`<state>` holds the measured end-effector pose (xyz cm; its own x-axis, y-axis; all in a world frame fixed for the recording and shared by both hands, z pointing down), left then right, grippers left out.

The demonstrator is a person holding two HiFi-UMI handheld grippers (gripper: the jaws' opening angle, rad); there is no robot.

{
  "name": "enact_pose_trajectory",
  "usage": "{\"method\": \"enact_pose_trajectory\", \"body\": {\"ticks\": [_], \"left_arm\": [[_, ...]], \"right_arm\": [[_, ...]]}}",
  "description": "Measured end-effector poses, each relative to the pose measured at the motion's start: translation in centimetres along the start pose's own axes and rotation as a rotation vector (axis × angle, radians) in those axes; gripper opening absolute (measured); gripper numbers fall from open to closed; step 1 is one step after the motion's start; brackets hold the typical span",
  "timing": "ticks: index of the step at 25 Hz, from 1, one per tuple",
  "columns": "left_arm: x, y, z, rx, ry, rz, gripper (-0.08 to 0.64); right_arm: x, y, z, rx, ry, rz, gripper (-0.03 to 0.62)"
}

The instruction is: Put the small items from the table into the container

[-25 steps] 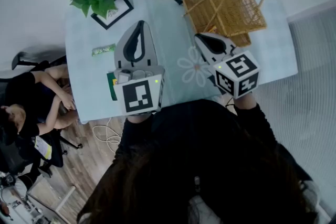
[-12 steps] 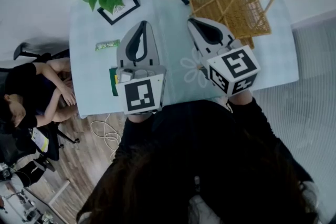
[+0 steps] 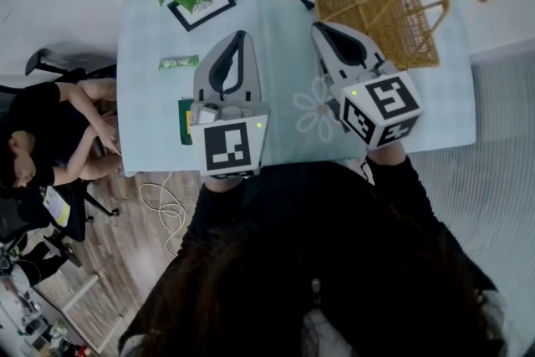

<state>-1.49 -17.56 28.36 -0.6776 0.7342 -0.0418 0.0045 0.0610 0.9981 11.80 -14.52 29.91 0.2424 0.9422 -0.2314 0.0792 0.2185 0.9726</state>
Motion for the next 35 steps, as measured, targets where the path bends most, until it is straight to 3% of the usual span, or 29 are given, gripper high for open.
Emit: {"method": "enact_pose_trajectory", "body": {"ticks": [6,11,15,20,35], "left_arm": [[0.2,-0.2,-0.4,-0.01,-0.03,-0.01,0.002],[0.9,-0.7,-1.0,0.043,-0.052,0.028,0.002],[1.5,-0.9,-1.6,0.027,-0.081,0.035,0.002],[2.3,-0.8,-2.5,0.033,-0.123,0.037,0.002],[6.2,-0.2,-7.2,0.04,-0.294,0.031,0.002]], "right_arm": [[-0.5,0.1,-0.4,0.011,-0.031,0.0,0.025],[-1.0,0.0,-0.8,0.014,-0.058,0.004,0.025],[-1.6,-0.1,-1.1,0.012,-0.077,0.008,0.025],[-2.1,-0.7,-1.7,0.061,-0.081,0.024,0.026],[-6.8,0.2,-8.1,0.119,-0.338,0.021,0.028]]}}
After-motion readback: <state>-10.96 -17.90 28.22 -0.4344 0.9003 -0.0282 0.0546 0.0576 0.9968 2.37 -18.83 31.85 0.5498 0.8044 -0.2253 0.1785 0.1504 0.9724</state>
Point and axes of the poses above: the fingertips, and each gripper's own axes: x backward along the fingers, z to its right, y out of its underside, the point moved 3 cm from there along x, backward along the fingers, and after that the axes turned 6 degrees about x, right-handed, at the moved point
